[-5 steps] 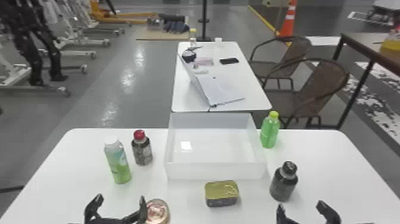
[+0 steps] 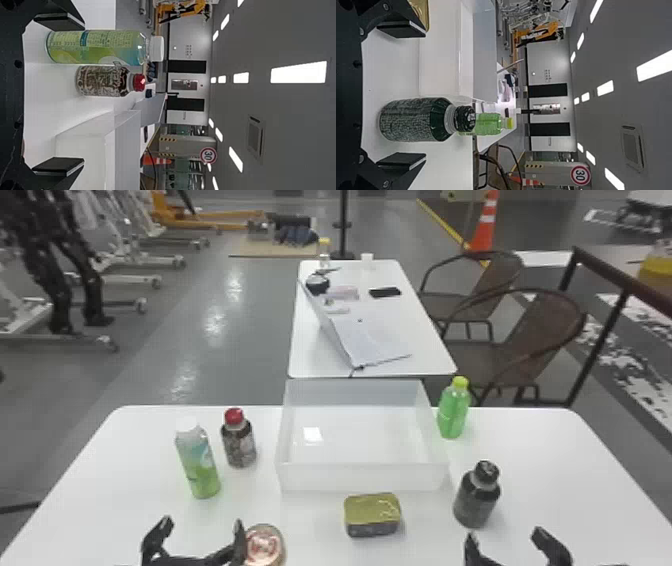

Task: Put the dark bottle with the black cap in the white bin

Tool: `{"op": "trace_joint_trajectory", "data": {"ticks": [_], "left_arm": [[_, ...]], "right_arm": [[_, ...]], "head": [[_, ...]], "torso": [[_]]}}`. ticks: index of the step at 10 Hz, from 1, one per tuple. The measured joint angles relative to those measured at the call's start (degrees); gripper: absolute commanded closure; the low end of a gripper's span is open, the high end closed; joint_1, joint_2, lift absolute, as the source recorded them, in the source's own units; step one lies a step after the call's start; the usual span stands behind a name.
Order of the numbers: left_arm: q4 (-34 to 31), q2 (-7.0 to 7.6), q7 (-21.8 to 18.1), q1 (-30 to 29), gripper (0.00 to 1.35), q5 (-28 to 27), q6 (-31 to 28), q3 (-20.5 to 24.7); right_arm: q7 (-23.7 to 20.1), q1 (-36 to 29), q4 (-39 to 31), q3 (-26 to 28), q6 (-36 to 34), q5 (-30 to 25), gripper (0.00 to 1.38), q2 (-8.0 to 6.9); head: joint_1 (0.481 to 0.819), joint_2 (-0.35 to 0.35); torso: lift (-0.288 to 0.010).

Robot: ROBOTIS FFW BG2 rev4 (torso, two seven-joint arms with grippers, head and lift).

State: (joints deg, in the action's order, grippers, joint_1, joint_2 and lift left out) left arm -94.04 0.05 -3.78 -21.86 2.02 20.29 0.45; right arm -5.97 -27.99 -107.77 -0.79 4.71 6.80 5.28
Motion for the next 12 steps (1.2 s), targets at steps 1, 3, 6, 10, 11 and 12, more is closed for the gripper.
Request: {"op": "trace_joint_trajectory", "data": {"ticks": [1, 3, 6, 10, 11, 12], "left_arm": [[0.0, 0.00, 0.0, 0.1, 0.11, 0.0, -0.1, 0.0], [0.1, 0.00, 0.0, 0.1, 0.11, 0.1, -0.1, 0.0], [0.4, 0.00, 0.0, 0.3, 0.11, 0.7, 0.2, -0.2], [0.9, 0.00, 0.0, 0.4, 0.11, 1.4, 0.9, -0.3], [1.0, 0.00, 0.0, 0.4, 0.11, 1.5, 1.1, -0.2], [1.1, 0.00, 0.0, 0.4, 0.11, 1.6, 1.4, -0.2]], "right_arm": [[0.0, 0.0, 0.0, 0.0, -0.2, 0.1, 0.19, -0.01], [0.5, 0.5, 1.2, 0.1, -0.6, 1.5, 0.19, -0.01], [-4.0, 4.7, 8.3, 0.4, 2.2, 5.4, 0.19, 2.01], [-4.6, 9.8, 15.0, 0.3, 3.5, 5.5, 0.19, 3.47], [-4.5, 10.5, 15.9, 0.4, 2.7, 5.3, 0.19, 3.52], [-4.1, 11.1, 16.7, 0.4, 2.0, 4.9, 0.19, 3.55]], "head": [[0.549, 0.000], [0.549, 0.000], [0.549, 0.000], [0.549, 0.000], [0.549, 0.000], [0.549, 0.000]], "torso": [[-0.100], [-0.100], [-0.100], [-0.100], [-0.100], [-0.100]]}}
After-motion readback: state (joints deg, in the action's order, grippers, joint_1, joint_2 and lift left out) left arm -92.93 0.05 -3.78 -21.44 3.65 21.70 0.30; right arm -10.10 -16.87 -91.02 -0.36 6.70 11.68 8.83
